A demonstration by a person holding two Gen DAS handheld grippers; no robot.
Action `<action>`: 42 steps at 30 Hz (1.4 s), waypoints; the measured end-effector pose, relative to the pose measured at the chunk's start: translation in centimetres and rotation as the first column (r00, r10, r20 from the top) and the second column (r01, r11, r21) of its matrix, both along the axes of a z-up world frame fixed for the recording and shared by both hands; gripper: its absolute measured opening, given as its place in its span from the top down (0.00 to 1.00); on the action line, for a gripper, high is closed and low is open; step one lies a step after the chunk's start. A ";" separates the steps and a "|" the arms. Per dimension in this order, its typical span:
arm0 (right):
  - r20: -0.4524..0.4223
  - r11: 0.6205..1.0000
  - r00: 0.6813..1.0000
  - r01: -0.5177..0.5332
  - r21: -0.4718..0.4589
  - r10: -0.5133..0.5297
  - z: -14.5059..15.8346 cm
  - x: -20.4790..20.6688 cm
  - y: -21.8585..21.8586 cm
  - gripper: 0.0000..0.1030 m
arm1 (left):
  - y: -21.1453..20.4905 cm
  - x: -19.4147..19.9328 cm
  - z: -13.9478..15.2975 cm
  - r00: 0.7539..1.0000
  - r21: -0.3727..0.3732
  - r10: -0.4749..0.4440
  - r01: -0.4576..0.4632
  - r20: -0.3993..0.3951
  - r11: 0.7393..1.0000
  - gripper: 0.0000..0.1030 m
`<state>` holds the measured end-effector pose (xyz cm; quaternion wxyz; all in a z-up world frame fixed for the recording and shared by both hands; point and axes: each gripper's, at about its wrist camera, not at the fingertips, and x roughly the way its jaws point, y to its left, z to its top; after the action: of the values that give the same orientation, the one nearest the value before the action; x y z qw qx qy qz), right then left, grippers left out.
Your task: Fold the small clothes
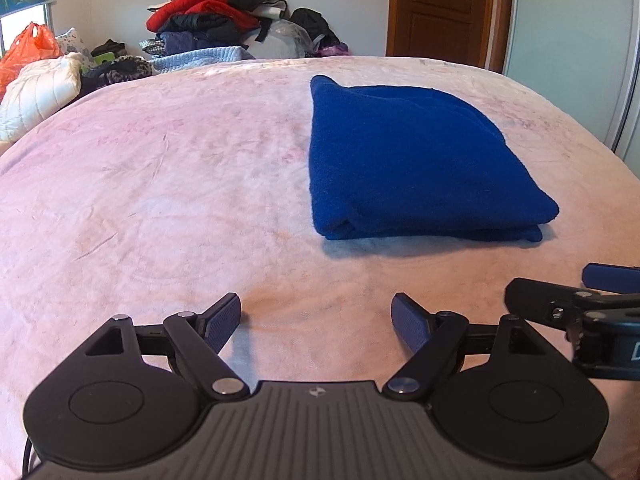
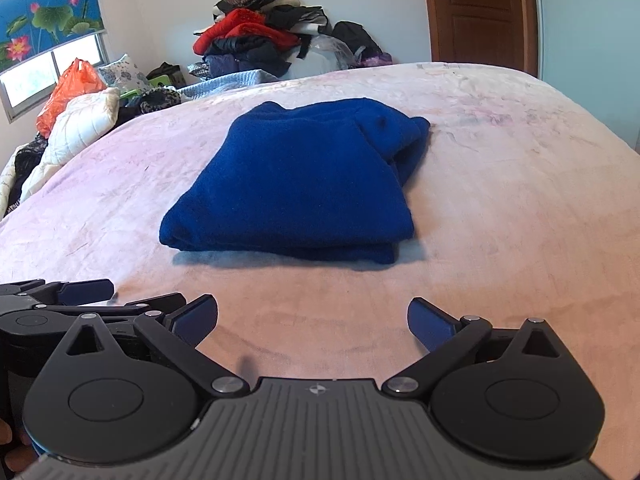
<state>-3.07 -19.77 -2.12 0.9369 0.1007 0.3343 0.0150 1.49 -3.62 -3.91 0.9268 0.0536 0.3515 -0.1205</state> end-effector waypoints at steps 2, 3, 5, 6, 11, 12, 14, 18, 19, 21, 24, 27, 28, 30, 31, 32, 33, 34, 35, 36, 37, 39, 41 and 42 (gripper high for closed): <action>-0.001 1.000 1.000 0.005 -0.005 -0.005 0.0 -0.1 -0.1 0.01 | 0.2 0.0 -0.1 1.000 0.010 0.011 -0.011 0.005 1.000 0.20; 0.002 1.000 1.000 0.006 -0.016 -0.006 0.0 -0.2 0.0 0.01 | 0.3 0.0 -0.1 1.000 0.014 0.015 -0.015 0.009 1.000 0.20; 0.009 0.999 1.000 0.010 -0.043 -0.009 0.0 -0.4 0.1 0.01 | 0.5 -0.1 -0.2 0.999 0.019 0.025 -0.025 0.020 0.999 0.20; 0.012 0.999 1.000 0.008 -0.050 -0.007 0.0 -0.4 0.1 0.01 | 0.7 -0.1 -0.3 0.999 0.021 0.033 -0.033 0.026 0.999 0.20; -0.018 0.999 1.000 -0.001 -0.032 0.001 -0.7 -0.1 -0.2 0.01 | 1.4 0.0 -0.7 0.999 -0.007 0.042 -0.041 0.017 0.999 0.20; -0.016 1.000 1.000 -0.006 -0.028 0.005 -0.7 -0.2 -0.2 0.01 | 1.5 0.0 -0.7 0.999 -0.011 0.043 -0.042 0.018 0.999 0.19; -0.009 0.999 1.000 -0.008 -0.037 0.007 -0.6 -0.2 0.1 0.01 | 1.5 -0.1 -0.8 0.999 -0.011 0.043 -0.043 0.022 0.999 0.19; 0.006 0.999 1.000 -0.011 -0.047 0.012 -0.5 -0.3 0.3 0.01 | 1.3 -0.3 -0.9 0.998 0.003 0.049 -0.050 0.029 0.999 0.15; 0.011 0.999 1.000 -0.009 -0.046 0.009 -0.5 -0.4 0.3 0.01 | 1.3 -0.4 -0.9 0.998 0.005 0.051 -0.052 0.029 0.999 0.15; 0.015 0.999 1.000 -0.005 -0.044 0.006 -0.5 -0.4 0.3 0.01 | 1.3 -0.4 -0.8 0.998 0.003 0.052 -0.052 0.028 0.999 0.13; 0.016 0.999 1.000 -0.004 -0.040 0.004 -0.6 -0.4 0.2 0.01 | 1.4 -0.3 -0.8 0.998 -0.003 0.058 -0.058 0.022 0.998 0.12; 0.016 1.000 1.000 -0.002 -0.030 0.002 -0.7 -0.4 0.1 0.01 | 1.4 -0.3 -0.8 0.998 -0.004 0.060 -0.060 0.021 0.998 0.12; 0.015 1.000 1.000 0.002 -0.029 -0.001 -0.7 -0.4 0.1 0.01 | 1.4 -0.3 -0.8 0.998 -0.005 0.059 -0.059 0.022 0.998 0.12; 0.009 0.999 1.000 0.009 -0.036 -0.009 -0.7 -0.4 0.1 0.01 | 1.4 -0.5 -0.7 0.998 -0.005 0.055 -0.055 0.027 0.998 0.12; 0.006 0.999 1.000 0.011 -0.043 -0.011 -0.7 -0.4 0.1 0.01 | 1.4 -0.6 -0.7 0.998 -0.003 0.055 -0.055 0.032 0.999 0.12; 0.003 0.999 1.000 0.011 -0.048 -0.011 -0.7 -0.4 0.1 0.01 | 1.3 -0.7 -0.6 0.998 0.000 0.053 -0.053 0.037 0.999 0.12; 0.003 0.999 1.000 0.009 -0.051 -0.009 -0.8 -0.4 0.1 0.01 | 1.3 -0.7 -0.5 0.998 0.001 0.053 -0.053 0.040 0.999 0.12; 0.002 0.999 1.000 0.007 -0.052 -0.007 -0.8 -0.4 0.1 0.01 | 1.2 -0.8 -0.5 0.998 0.000 0.052 -0.052 0.041 0.999 0.12; 0.001 0.999 1.000 0.005 -0.053 -0.005 -0.8 -0.5 0.1 0.01 | 1.3 -0.9 -0.4 0.998 -0.002 0.051 -0.051 0.042 0.999 0.12; 0.003 0.999 1.000 0.002 -0.054 -0.002 -0.8 -0.5 0.1 0.01 | 1.2 -0.9 -0.3 0.998 -0.004 0.050 -0.050 0.041 0.999 0.12; 0.004 0.998 1.000 -0.001 -0.057 0.001 -0.7 -0.6 0.1 0.01 | 1.3 -0.9 -0.2 0.998 -0.005 0.050 -0.050 0.042 0.999 0.12; 0.004 0.998 1.000 -0.004 -0.066 0.004 -0.7 -0.6 0.2 0.01 | 1.3 -1.0 -0.1 0.998 -0.001 0.054 -0.054 0.043 0.999 0.12; 0.007 0.997 1.000 -0.008 -0.075 0.008 -0.5 -0.7 0.3 0.01 | 1.2 -1.0 0.0 0.997 0.008 0.060 -0.061 0.042 0.998 0.12; 0.008 0.997 1.000 -0.009 -0.079 0.010 -0.4 -0.7 0.4 0.01 | 1.2 -1.0 0.0 0.997 0.011 0.064 -0.064 0.042 0.998 0.12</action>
<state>-3.81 -19.41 -2.54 0.9415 0.0622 0.3311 0.0067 0.51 -2.40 -3.89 0.9369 0.0506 0.3345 -0.0876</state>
